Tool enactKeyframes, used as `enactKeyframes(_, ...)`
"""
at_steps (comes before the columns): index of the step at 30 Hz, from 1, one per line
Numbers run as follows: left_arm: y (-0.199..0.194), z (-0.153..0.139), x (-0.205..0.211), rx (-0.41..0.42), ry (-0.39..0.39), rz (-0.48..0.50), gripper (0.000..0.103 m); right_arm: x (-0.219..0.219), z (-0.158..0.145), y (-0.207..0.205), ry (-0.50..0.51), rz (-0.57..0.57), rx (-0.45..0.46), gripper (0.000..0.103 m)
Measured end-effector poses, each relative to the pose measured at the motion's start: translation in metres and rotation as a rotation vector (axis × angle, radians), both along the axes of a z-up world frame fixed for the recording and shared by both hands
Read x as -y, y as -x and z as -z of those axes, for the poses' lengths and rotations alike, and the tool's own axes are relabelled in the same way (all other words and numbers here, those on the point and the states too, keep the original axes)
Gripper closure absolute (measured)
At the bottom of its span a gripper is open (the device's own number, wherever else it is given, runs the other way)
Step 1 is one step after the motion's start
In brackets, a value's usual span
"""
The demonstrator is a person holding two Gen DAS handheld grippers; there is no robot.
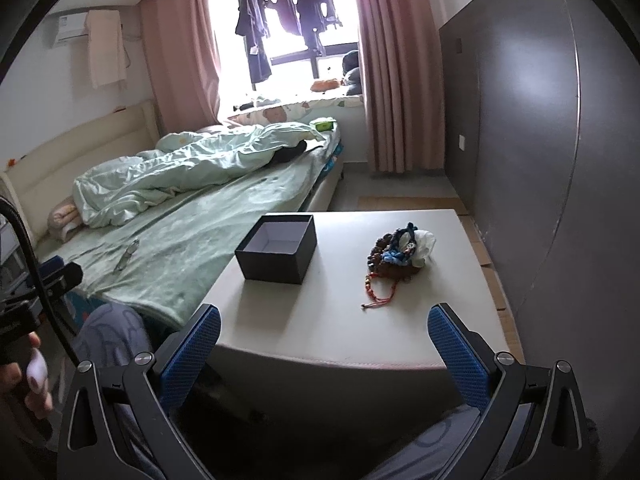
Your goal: Organize jewelry
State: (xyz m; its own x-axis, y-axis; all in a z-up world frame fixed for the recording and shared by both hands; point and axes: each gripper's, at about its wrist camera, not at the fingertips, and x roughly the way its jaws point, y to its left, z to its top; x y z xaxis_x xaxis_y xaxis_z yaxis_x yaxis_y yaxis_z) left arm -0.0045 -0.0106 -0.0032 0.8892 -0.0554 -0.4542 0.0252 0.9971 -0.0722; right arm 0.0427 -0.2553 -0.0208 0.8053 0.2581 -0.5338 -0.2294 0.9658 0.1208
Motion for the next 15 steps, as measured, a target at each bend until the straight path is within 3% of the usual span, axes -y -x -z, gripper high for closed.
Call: enactKeyframes(15, -0.0009, -0.0012, -0.0004, 0.001, 0.003, 0.003, 0.000, 0.0013, -0.0059, 0.0053, 0.014, -0.013, 0.014, 0.000)
